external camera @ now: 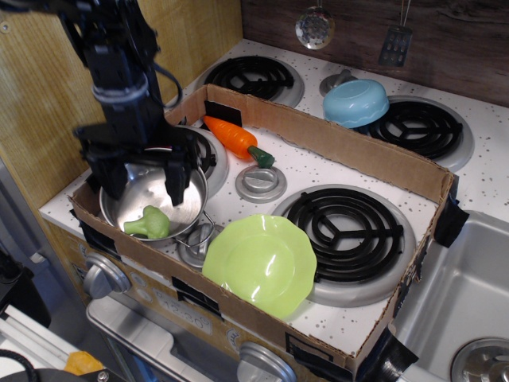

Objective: Take broccoli out of pan

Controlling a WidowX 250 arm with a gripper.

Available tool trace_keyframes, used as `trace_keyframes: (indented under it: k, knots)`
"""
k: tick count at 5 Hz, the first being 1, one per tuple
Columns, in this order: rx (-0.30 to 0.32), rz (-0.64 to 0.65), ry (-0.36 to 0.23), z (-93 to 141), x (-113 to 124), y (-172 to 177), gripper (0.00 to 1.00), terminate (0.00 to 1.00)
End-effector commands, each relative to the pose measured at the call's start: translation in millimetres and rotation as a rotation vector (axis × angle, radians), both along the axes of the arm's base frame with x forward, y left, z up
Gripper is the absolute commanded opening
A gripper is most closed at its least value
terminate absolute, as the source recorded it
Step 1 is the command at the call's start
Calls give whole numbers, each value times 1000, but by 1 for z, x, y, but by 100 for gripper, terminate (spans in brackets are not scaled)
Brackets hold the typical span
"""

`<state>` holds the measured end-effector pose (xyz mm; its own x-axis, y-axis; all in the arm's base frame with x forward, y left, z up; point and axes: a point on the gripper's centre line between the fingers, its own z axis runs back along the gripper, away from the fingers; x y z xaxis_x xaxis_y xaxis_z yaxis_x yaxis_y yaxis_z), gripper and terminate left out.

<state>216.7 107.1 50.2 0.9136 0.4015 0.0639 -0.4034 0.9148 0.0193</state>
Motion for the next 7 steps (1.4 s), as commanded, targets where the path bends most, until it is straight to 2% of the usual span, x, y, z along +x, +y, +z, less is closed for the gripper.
trace_keyframes:
  k: [1, 3, 5, 6, 7]
  knots:
    - [8, 0, -32, -13, 2, 9, 100, 0]
    - [5, -10, -52, -26, 4, 12, 100, 0]
    - [20, -15, -88, -37, -7, -5, 100, 0]
    - [33, -15, -95, -37, -6, -5, 0, 0]
    - [40, -58, -87, -28, 4, -4, 0, 0]
